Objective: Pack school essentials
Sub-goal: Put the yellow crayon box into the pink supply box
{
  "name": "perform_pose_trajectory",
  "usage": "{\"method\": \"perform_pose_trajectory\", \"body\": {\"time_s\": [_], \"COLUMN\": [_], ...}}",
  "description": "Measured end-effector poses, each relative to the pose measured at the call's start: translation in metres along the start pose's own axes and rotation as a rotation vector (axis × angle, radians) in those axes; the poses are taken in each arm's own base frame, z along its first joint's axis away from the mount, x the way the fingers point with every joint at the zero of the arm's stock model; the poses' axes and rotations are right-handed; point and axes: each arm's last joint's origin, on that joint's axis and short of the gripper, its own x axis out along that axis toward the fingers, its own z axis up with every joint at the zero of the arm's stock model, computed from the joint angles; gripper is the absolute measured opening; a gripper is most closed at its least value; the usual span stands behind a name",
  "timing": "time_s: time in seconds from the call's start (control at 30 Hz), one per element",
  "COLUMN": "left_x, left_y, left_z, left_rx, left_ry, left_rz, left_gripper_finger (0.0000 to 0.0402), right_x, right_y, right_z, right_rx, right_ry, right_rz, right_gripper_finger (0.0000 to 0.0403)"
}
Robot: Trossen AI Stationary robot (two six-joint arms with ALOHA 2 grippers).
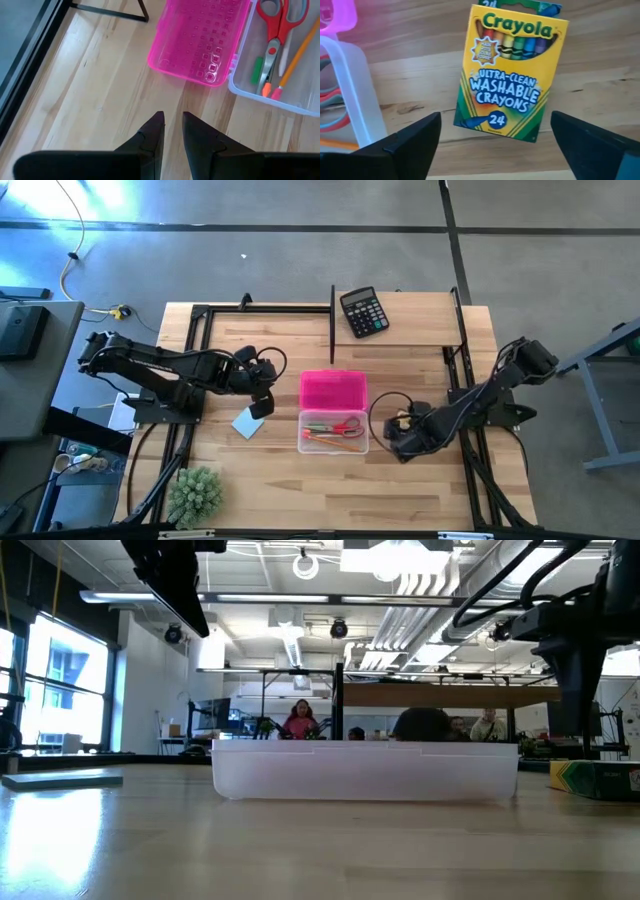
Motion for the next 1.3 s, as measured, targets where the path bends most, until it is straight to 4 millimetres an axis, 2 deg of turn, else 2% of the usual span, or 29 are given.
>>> {"method": "perform_pose_trajectory", "body": {"time_s": [0.17,0.5,0.97,1.1,1.3], "left_x": [0.0,0.0,-0.001,-0.002,-0.004], "left_y": [0.0,0.0,-0.005,-0.007,-0.008], "left_z": [0.0,0.001,0.015,0.02,0.027], "left_rx": [0.0,-0.005,-0.07,-0.093,-0.125], "left_ry": [-0.001,-0.011,-0.146,-0.195,-0.261], "left_rz": [0.0,-0.004,-0.056,-0.074,-0.098], "left_gripper_finger": [0.006,0.006,0.006,0.006,0.006], "right_x": [0.001,0.02,0.037,0.04,0.04], "right_y": [-0.004,-0.001,0.004,0.006,0.004], "right_z": [-0.004,-0.008,-0.011,-0.011,-0.009], "right_rx": [0.007,0.006,0.008,-0.012,-0.047], "right_ry": [-0.015,-0.108,-0.136,-0.125,-0.128], "right_rz": [-0.01,-0.047,-0.084,-0.105,-0.131], "right_gripper_finger": [0.0397,0.0397,0.0397,0.0385,0.0334]}}
